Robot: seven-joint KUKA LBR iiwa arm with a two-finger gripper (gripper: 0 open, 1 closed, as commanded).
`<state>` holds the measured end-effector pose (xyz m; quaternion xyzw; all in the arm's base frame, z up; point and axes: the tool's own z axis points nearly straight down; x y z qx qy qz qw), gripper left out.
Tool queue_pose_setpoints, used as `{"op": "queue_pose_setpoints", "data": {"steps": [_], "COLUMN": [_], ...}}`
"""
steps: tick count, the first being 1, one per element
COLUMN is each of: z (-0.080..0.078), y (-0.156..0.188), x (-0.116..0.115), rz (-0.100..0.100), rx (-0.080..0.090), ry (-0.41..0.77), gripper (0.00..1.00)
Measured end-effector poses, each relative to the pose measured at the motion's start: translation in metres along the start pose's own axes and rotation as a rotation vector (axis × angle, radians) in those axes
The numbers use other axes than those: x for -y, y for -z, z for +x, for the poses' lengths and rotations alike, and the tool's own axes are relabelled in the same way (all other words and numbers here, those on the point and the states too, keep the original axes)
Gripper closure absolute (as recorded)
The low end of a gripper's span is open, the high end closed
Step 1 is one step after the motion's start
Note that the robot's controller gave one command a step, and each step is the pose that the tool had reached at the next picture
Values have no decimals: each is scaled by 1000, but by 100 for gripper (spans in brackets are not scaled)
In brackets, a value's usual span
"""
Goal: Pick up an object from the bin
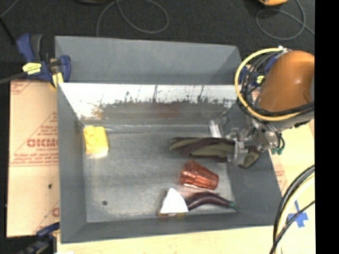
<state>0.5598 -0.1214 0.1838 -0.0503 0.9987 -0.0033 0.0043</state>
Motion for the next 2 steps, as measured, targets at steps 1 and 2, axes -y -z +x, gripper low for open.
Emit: {"op": "queue_pose_setpoints", "data": {"steps": [1, 2], "z": [12, 13], "y": [62, 76], "x": [12, 14], "rz": [3, 6], "rx": [7, 11], "ry": [92, 119], "gripper": [100, 100]}}
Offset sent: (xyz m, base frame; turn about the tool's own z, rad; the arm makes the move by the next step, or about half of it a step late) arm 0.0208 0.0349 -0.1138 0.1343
